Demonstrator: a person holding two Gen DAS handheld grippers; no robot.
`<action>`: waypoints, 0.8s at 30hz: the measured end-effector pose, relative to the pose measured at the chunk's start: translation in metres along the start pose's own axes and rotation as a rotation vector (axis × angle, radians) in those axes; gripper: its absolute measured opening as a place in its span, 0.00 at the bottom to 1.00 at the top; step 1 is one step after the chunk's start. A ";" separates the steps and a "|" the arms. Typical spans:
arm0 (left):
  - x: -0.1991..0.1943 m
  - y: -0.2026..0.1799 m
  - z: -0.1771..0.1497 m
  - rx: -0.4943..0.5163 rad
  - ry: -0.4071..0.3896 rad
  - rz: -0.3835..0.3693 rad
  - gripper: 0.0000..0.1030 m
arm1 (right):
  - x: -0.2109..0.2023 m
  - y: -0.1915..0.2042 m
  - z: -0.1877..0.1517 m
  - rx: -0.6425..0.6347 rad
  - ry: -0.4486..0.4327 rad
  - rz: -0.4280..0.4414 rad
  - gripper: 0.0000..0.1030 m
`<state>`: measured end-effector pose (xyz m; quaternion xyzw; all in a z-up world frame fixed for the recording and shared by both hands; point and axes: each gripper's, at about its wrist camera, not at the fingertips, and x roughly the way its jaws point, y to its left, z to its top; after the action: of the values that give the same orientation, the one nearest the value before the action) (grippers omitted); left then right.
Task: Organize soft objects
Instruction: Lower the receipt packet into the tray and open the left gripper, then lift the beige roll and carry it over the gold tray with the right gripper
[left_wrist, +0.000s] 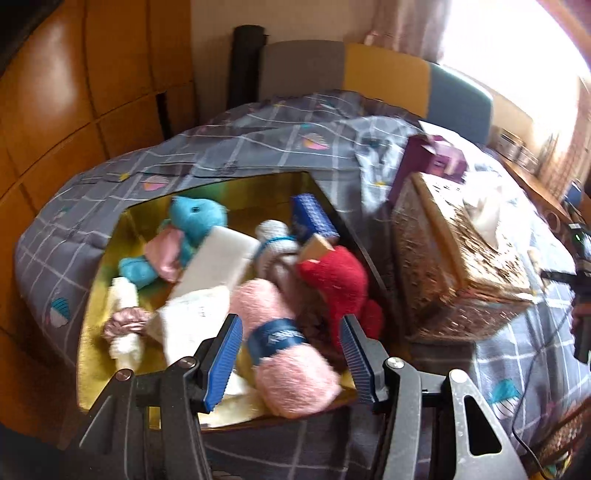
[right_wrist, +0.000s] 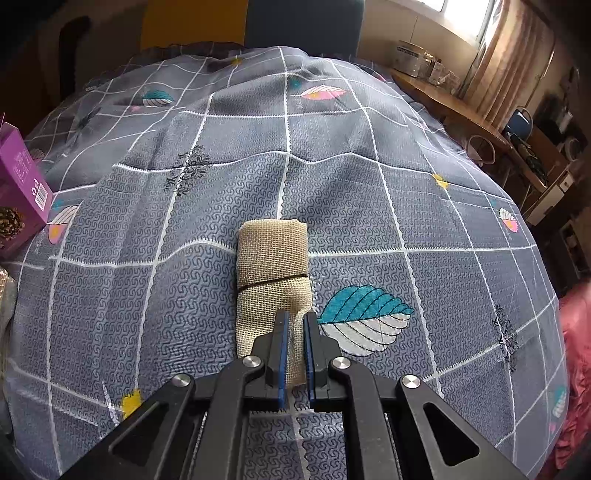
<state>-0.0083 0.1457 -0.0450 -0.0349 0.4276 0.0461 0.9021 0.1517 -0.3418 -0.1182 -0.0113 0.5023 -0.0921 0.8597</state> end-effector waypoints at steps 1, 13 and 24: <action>0.001 -0.003 -0.001 0.006 0.003 -0.008 0.54 | -0.002 0.002 0.001 -0.005 -0.009 0.020 0.08; 0.002 -0.007 -0.005 0.024 0.013 -0.090 0.54 | -0.003 0.001 0.007 0.064 0.041 0.051 0.07; -0.007 0.006 -0.003 -0.010 -0.018 -0.106 0.54 | -0.034 0.021 0.040 0.089 -0.001 0.091 0.04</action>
<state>-0.0154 0.1512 -0.0412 -0.0617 0.4168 0.0005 0.9069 0.1736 -0.3181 -0.0713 0.0498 0.4971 -0.0752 0.8630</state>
